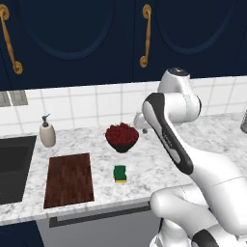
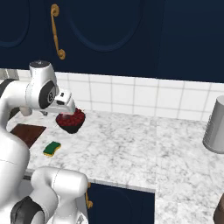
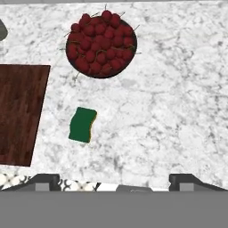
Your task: Pick up the sponge from the counter and clean the cutting board by briefly scrubbing or pressing down on the cutting board. Once finished, release the sponge.
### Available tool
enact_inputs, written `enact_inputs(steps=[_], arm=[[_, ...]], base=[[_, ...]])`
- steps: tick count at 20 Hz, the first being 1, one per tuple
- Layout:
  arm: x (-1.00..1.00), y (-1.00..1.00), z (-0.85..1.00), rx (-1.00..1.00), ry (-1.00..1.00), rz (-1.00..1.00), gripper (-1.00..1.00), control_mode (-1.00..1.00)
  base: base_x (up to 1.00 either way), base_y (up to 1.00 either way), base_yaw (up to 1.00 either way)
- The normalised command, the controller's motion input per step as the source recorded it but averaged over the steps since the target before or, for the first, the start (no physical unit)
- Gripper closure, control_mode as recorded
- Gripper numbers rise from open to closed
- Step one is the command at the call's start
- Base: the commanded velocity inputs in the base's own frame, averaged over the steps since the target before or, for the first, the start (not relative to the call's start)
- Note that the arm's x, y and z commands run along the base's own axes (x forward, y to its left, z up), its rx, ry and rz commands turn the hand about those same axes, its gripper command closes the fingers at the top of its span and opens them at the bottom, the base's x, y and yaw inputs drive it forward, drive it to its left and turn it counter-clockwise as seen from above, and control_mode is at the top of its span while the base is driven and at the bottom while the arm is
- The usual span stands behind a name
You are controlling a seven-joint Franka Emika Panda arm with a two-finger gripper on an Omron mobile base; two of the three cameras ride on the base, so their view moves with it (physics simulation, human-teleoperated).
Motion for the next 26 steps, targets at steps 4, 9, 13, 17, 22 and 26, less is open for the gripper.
enact_inputs(steps=[4, 9, 13, 17, 22, 26], arm=[[0.03, 1.00, -0.75, -0.01, 0.14, -0.08, -1.00, -1.00], [0.25, 0.63, -0.66, -0.01, 0.25, -0.06, -1.00, -1.00], [0.50, 0.32, -0.68, 0.00, 0.15, 0.00, -1.00, -1.00], [0.64, 0.16, -0.58, 0.00, 0.05, 0.00, -1.00, -1.00], [0.31, 0.02, -0.44, 0.00, 0.01, 0.00, -1.00, -1.00], [0.04, 0.00, -0.33, -0.04, 0.00, 0.00, -1.00, -1.00]], base=[[0.00, 0.00, 0.00], [0.00, 0.00, 0.00], [0.00, 0.00, 0.00], [0.00, 0.00, 0.00], [0.00, 0.00, 0.00], [0.00, 0.00, 0.00]])
